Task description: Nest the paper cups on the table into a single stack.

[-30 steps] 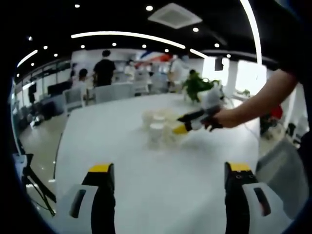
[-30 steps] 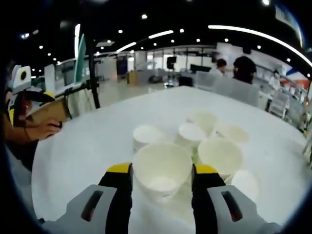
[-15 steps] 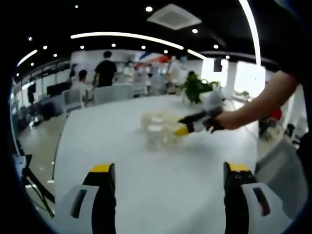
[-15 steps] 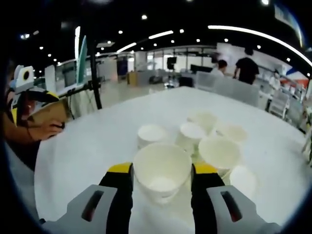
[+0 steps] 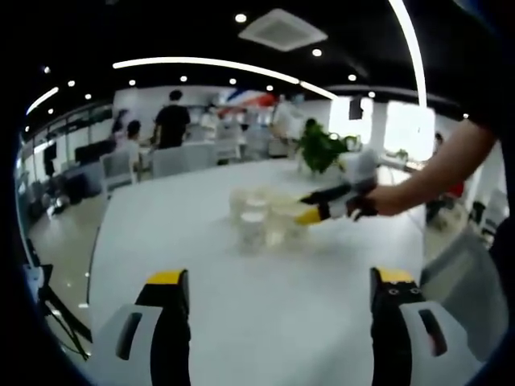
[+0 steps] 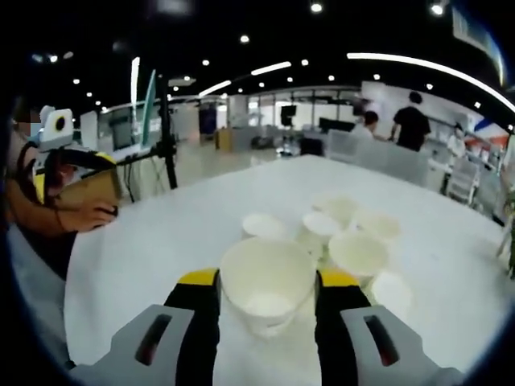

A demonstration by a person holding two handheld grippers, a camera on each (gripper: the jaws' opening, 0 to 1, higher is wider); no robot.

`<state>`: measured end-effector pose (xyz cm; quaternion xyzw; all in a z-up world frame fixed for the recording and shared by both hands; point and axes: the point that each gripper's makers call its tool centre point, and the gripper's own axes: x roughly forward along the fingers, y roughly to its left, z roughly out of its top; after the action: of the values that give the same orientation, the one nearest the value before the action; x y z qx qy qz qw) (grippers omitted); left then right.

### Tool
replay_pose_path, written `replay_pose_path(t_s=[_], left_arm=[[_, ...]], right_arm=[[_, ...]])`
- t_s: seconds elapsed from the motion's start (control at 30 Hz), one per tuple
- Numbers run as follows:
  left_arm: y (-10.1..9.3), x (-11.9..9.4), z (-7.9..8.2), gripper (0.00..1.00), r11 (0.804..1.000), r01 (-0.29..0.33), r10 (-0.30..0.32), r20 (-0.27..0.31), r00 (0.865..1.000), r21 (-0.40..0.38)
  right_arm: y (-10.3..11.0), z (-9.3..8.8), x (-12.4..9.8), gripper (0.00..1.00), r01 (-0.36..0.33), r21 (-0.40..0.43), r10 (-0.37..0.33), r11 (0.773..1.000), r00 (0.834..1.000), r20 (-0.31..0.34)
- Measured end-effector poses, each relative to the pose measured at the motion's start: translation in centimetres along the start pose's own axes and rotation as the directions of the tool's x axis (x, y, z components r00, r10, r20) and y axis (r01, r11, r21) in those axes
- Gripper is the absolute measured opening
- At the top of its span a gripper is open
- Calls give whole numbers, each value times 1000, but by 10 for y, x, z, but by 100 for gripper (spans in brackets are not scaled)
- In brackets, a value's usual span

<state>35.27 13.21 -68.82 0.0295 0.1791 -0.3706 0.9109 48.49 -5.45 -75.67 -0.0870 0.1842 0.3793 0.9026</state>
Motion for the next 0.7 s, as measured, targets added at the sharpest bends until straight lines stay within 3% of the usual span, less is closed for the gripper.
replay_pose_path(t_s=[0.7], left_arm=[[-5, 8, 9, 95, 999, 14, -14, 5, 1000, 29]], right_arm=[[15, 21, -26, 43, -92, -47, 94, 995, 994, 54]])
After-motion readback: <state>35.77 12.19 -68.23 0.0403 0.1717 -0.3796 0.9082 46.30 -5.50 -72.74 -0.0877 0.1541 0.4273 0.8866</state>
